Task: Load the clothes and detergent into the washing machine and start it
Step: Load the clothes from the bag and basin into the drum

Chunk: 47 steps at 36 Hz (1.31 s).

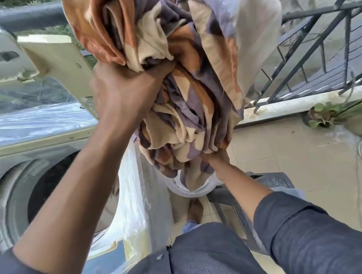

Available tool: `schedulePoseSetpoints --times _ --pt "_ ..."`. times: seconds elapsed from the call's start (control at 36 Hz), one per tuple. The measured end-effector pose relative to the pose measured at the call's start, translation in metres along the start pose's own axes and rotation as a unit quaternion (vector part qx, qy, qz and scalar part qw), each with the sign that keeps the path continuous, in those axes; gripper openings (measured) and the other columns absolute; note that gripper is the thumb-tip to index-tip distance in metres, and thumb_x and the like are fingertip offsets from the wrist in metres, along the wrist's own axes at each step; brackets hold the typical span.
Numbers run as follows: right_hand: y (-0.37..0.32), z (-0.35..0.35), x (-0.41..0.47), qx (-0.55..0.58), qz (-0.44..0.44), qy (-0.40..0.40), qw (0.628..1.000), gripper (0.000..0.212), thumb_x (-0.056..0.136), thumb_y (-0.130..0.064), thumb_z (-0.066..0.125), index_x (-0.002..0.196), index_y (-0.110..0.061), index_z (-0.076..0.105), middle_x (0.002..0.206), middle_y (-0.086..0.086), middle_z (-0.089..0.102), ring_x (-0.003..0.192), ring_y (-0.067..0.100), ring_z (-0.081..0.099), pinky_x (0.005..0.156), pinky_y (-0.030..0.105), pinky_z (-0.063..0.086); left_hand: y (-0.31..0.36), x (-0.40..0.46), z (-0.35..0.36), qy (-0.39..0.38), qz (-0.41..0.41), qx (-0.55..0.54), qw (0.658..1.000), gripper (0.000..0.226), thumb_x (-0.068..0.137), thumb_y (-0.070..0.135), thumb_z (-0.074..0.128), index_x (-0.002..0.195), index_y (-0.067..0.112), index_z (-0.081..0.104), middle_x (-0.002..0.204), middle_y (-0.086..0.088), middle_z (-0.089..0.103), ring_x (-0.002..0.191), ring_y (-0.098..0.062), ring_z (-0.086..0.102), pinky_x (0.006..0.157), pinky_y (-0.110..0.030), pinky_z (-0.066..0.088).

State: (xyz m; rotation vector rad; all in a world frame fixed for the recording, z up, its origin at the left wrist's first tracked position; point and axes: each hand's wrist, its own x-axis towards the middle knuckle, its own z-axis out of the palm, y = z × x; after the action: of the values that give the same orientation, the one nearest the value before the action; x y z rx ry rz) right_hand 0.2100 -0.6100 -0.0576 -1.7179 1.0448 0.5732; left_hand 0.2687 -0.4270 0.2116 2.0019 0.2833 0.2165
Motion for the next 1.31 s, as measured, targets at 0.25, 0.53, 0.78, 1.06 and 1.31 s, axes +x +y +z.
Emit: schedulePoseSetpoints --times 0.25,0.53,0.78,1.06,1.31 --pt "-0.006 -0.057 -0.018 0.265 0.006 0.046 0.963 0.028 0.105 -0.009 0.038 0.104 -0.014 0.065 0.071 0.013 0.065 0.059 0.025 0.063 0.061 0.035 0.051 -0.039 -0.001 0.019 -0.012 0.021 0.1 0.995 0.075 0.063 0.071 0.083 0.124 0.029 0.073 0.116 0.006 0.077 0.11 -0.028 0.073 0.087 -0.033 0.057" --pt "-0.052 -0.085 -0.107 0.363 -0.255 -0.045 0.895 0.02 0.094 -0.012 0.061 0.083 0.001 0.071 0.06 0.025 0.07 0.045 0.036 0.067 0.044 0.026 0.052 -0.078 -0.006 0.041 -0.027 0.036 0.187 0.981 0.09 0.066 0.088 0.068 0.133 0.029 0.065 0.122 0.0 0.075 0.111 -0.033 0.072 0.086 -0.037 0.059" --pt "-0.08 -0.079 -0.147 0.193 -0.404 -0.082 0.891 0.023 0.092 -0.038 0.071 0.09 -0.017 0.08 0.078 0.012 0.078 0.078 0.029 0.077 0.082 0.046 0.061 -0.071 -0.013 0.036 -0.038 0.014 0.177 0.983 0.111 0.053 0.097 0.049 0.13 0.018 0.066 0.117 -0.012 0.075 0.11 -0.043 0.07 0.085 -0.042 0.058" --pt "-0.104 -0.067 -0.153 0.116 -0.429 -0.03 0.895 0.037 0.077 -0.043 0.059 0.091 -0.011 0.07 0.087 0.007 0.077 0.092 0.034 0.073 0.09 0.06 0.056 -0.077 -0.013 0.013 -0.349 0.1 0.006 0.932 0.087 0.058 0.067 0.095 0.134 0.041 0.064 0.131 0.02 0.072 0.126 0.001 0.065 0.112 -0.029 0.052" --pt "-0.105 -0.064 -0.153 0.097 -0.421 -0.159 0.888 0.007 0.079 -0.025 0.068 0.075 -0.021 0.071 0.08 -0.008 0.069 0.085 0.015 0.067 0.082 0.033 0.054 -0.079 -0.018 0.029 -0.187 0.093 0.108 0.972 0.106 0.047 0.073 0.081 0.139 0.025 0.065 0.133 -0.001 0.07 0.127 -0.023 0.067 0.104 -0.045 0.055"
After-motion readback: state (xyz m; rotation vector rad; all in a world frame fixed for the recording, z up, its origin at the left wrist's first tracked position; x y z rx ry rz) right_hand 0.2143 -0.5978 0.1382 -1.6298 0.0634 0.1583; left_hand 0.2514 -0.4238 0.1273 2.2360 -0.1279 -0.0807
